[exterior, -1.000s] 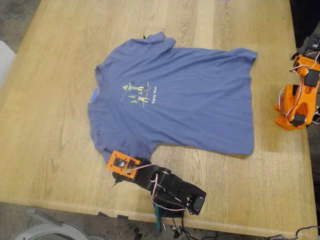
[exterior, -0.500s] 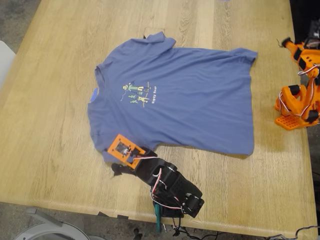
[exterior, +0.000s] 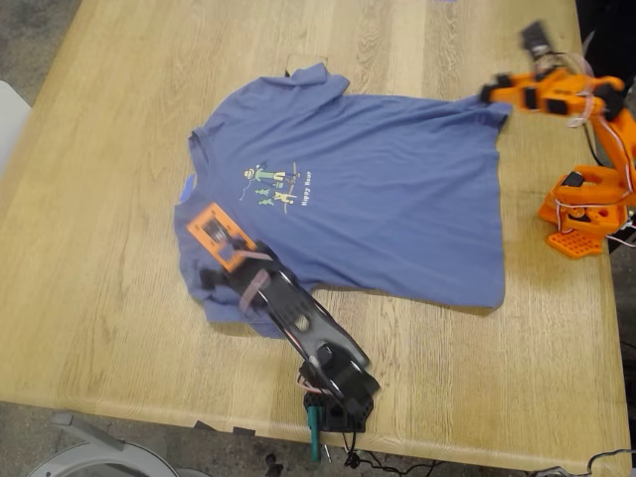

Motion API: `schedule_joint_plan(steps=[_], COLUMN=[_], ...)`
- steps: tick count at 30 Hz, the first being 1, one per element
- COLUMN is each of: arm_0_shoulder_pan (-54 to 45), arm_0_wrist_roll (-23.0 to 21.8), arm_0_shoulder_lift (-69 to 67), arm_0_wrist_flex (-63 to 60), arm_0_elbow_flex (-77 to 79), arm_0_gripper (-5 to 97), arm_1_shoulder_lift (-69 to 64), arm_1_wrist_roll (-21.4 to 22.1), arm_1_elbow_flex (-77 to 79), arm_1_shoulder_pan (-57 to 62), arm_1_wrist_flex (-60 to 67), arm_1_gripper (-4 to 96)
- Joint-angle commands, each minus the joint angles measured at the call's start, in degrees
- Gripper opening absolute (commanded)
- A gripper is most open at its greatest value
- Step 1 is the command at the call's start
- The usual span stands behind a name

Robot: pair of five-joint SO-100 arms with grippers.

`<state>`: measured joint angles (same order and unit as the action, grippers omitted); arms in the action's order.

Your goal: Fold a T-shirt

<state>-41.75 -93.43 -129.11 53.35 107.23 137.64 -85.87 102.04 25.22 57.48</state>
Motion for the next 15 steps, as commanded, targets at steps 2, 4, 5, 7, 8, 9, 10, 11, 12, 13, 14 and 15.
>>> schedule_joint_plan(steps=[2,4,5,7,8,9,10,11,12,13,14,15], arm_0_shoulder_pan=[1.3,1.3,1.1,1.0,0.9,1.1,1.4,1.8,2.2,2.5,2.7,2.9], arm_0_wrist_roll=[1.1,1.8,2.0,2.3,2.4,2.5,2.5,2.5,2.5,2.5,2.6,2.8], arm_0_shoulder_lift=[9.9,14.6,16.8,20.7,22.7,24.5,26.5,28.5,30.8,33.1,35.8,38.6], arm_0_wrist_flex=[-16.7,-22.8,-25.2,-30.4,-33.3,-35.6,-38.2,-41.0,-44.0,-46.9,-49.9,-53.5], arm_0_elbow_flex=[-3.1,-3.3,-3.8,-4.4,-4.6,-4.9,-5.1,-5.4,-5.6,-6.2,-7.0,-8.2], arm_0_gripper=[38,38,38,38,38,38,38,38,38,38,38,38], arm_1_shoulder_lift=[-7.8,-13.3,-16.1,-21.2,-23.5,-25.9,-28.2,-30.9,-33.8,-36.6,-39.3,-41.4], arm_1_wrist_roll=[0.6,0.6,0.6,0.7,0.8,0.8,0.9,1.0,1.0,1.0,1.0,1.1], arm_1_elbow_flex=[-2.7,-5.4,-7.0,-10.5,-12.2,-13.8,-15.4,-17.5,-20.0,-22.7,-25.5,-27.5], arm_1_shoulder_pan=[-7.6,-10.7,-12.0,-14.4,-15.4,-16.4,-17.4,-18.2,-19.0,-19.6,-20.1,-20.6], arm_1_wrist_flex=[-6.0,-8.3,-8.9,-9.6,-9.8,-10.2,-10.9,-11.4,-12.0,-11.8,-11.2,-11.2], arm_1_gripper=[19.9,19.8,19.8,19.8,19.7,19.7,19.7,19.6,19.5,19.2,18.9,18.7])
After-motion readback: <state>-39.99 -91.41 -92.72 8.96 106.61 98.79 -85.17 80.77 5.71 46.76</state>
